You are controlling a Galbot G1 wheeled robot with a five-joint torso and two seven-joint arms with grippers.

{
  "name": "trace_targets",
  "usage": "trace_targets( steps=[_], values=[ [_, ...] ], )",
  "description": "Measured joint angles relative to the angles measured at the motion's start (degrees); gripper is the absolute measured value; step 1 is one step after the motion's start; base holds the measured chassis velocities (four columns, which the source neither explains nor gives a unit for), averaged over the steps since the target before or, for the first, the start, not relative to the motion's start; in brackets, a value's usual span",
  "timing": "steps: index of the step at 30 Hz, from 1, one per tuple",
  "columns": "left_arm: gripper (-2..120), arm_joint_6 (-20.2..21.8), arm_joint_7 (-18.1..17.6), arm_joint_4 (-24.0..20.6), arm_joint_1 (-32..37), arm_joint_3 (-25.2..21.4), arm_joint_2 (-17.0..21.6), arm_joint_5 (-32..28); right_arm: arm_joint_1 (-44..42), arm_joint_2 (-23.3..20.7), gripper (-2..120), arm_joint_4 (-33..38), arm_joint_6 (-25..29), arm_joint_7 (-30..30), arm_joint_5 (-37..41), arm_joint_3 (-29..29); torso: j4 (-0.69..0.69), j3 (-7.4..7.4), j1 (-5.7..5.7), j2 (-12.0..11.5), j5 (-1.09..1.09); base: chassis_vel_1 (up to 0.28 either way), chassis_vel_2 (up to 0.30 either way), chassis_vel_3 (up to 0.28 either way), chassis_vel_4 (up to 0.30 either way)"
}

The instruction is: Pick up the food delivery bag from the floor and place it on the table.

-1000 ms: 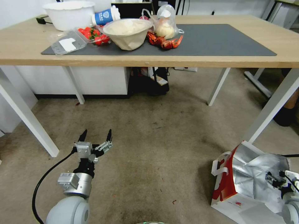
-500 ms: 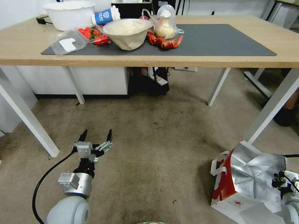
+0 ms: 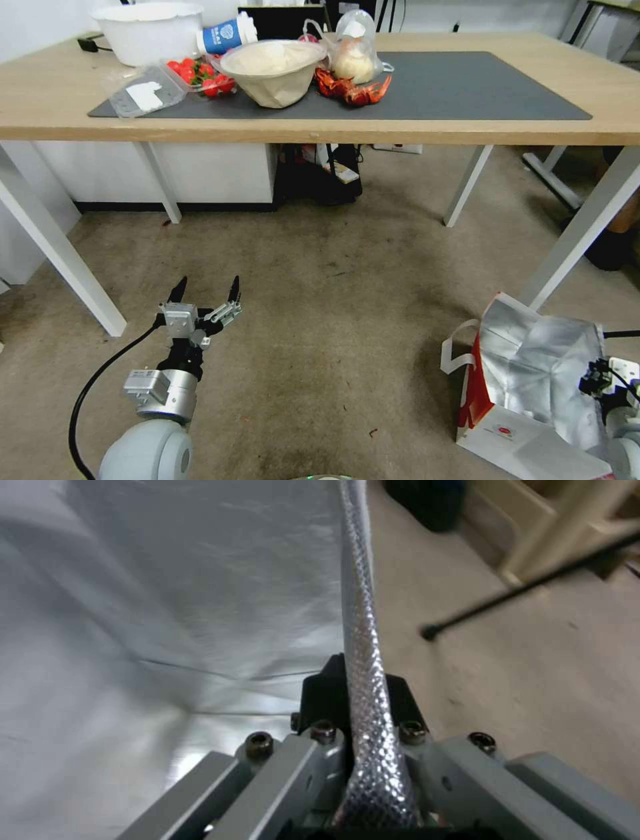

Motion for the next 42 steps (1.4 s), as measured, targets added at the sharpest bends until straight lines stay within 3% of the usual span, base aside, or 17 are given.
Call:
trace_targets(
  steps=[9, 17, 19, 25, 27, 28, 30, 31, 35, 38, 40, 42],
  values=[
    [100, 0.1, 0.0, 0.0, -0.2, 0.1, -0.1, 0.0, -2.0, -1.1, 0, 11.2, -1.4, -4.9, 0.6, -3.8, 0.0, 0.0, 0.0, 0.0, 0.0, 0.0, 0.0, 0.0, 0.0],
    [100, 0.2, 0.0, 0.0, -0.4, 0.0, -0.1, -0.1, -1.7, -5.6, 0, 17.9, -3.3, -11.5, 4.4, -5.5, 0.0, 0.0, 0.0, 0.0, 0.01, 0.0, 0.0, 0.0, 0.0],
    [100, 0.2, 0.0, 0.0, -0.5, 0.0, -0.1, -0.1, -1.5, -9.7, 0, 19.2, -2.1, -16.5, 9.1, -6.1, 0.0, 0.0, 0.0, 0.0, 0.01, 0.0, 0.0, 0.0, 0.0],
    [100, 0.3, 0.0, 0.0, -0.5, 0.0, 0.1, -0.1, -0.9, -15.9, 0, 19.5, 0.4, -21.4, 13.8, -6.7, 0.0, 0.0, 0.0, 0.0, 0.01, 0.0, 0.0, 0.0, 0.0],
    [100, 0.3, 0.0, 0.0, -0.5, -0.1, 0.3, -0.2, -0.3, -23.7, 0, 18.8, 2.9, -25.4, 18.7, -7.2, 0.0, 0.0, 0.0, 0.0, 0.02, 0.0, 0.0, 0.0, 0.0],
    [100, 0.3, 0.0, 0.0, -0.5, -0.1, 0.3, -0.2, -0.3, -23.7, 0, 18.8, 2.9, -25.4, 18.7, -7.2, 0.0, 0.0, 0.0, 0.0, 0.02, 0.0, 0.0, 0.0, 0.0],
    [100, 0.3, 0.0, 0.0, -0.5, -0.1, 0.3, -0.2, 0.2, -29.2, 0, 17.6, 5.4, -27.7, 23.3, -7.5, 0.01, 0.0, 0.0, 0.0, 0.01, 0.0, 0.0, 0.0, 0.0],
    [100, 0.3, 0.0, 0.0, -0.5, -0.1, 0.3, -0.2, 0.2, -29.2, 0, 17.6, 5.4, -27.7, 23.3, -7.5, 0.01, 0.0, 0.0, 0.0, 0.01, 0.0, 0.0, 0.0, 0.0],
    [100, 0.4, 0.0, 0.0, -0.6, -0.1, 0.1, -0.2, 0.6, -37.4, 0, 14.2, 11.5, -36.1, 32.0, -7.8, 0.0, 0.0, 0.0, 0.0, 0.01, 0.0, 0.0, 0.0, 0.0],
    [100, 0.4, 0.0, 0.1, -0.6, -0.1, 0.1, -0.2, 0.8, -40.2, 0, 13.1, 13.6, -41.5, 34.9, -8.0, 0.0, 0.0, 0.0, 0.0, 0.02, 0.0, 0.0, 0.0, 0.0],
    [100, 0.4, 0.0, 0.1, -0.6, -0.1, 0.0, -0.2, 0.8, -40.3, 0, 13.0, 13.7, -41.7, 35.0, -8.0, 0.0, 0.0, 0.0, 0.0, 0.01, 0.0, 0.0, 0.0, 0.0],
    [100, 0.4, 0.0, 0.1, -0.6, -0.1, -0.1, -0.1, 1.3, -43.6, 0, 12.7, 15.1, -46.9, 37.5, -8.3, 0.0, 0.0, 0.0, 0.0, 0.01, 0.0, 0.0, 0.0, 0.0]
  ],
)
